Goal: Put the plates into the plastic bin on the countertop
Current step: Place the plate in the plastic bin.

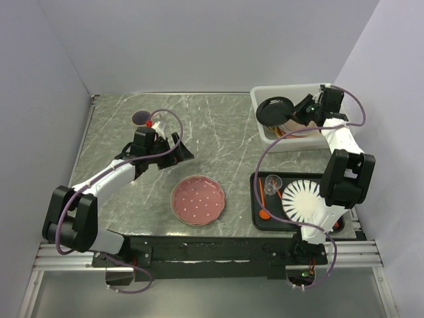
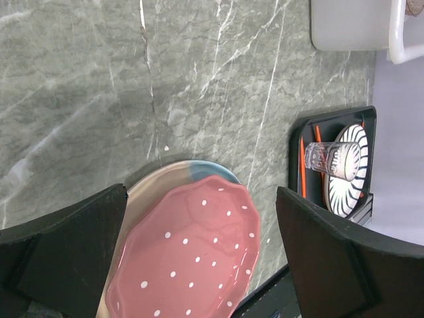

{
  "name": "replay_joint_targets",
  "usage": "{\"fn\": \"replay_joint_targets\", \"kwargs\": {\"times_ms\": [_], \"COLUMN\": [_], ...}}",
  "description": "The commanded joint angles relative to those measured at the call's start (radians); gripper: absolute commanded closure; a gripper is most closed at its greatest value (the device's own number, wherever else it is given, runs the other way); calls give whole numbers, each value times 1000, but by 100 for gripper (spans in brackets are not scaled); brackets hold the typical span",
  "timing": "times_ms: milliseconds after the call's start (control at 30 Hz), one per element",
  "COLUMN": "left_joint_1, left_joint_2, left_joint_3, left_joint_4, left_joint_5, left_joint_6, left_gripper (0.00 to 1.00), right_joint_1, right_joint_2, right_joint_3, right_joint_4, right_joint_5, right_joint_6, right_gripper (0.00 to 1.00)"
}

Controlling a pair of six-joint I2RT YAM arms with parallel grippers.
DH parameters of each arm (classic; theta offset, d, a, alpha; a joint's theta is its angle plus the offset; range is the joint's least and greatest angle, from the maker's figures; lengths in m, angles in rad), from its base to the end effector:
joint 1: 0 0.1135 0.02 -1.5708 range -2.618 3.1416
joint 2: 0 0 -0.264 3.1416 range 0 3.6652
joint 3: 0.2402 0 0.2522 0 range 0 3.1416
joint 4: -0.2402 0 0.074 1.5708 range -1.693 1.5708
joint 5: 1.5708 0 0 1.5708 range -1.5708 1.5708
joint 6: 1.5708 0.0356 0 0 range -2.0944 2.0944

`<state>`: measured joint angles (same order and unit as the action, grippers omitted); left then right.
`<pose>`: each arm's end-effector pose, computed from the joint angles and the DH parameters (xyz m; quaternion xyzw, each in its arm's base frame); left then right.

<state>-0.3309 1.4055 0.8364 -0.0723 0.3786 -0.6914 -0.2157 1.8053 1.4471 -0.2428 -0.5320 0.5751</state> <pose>0.2804 -0.1103 0.2284 -0.0744 0.8789 -0.3620 0.3016 0.4123 -0.0719 0.2814 0.2157 0.8349 0.3092 0.4009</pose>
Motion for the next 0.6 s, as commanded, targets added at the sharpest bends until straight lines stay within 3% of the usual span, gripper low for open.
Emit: {"fn": "replay_joint_targets", "kwargs": {"times_ms": [0,567], "left_joint_1": [-3,-3], "left_joint_2": [1,-5], "left_joint_3": [32,15], "left_joint_4": [49,55], "left_joint_5": [40,33], "left_joint_6": [26,24], "left_gripper": [1,1], "right_joint_1": [-48,-157], "right_joint_2": [-41,-9], "right_joint_3": [33,15], "right_joint_4": [20,33], "right_joint_5": [41,61], "right_joint_6": [-4,6], "right_gripper": [100,100]}}
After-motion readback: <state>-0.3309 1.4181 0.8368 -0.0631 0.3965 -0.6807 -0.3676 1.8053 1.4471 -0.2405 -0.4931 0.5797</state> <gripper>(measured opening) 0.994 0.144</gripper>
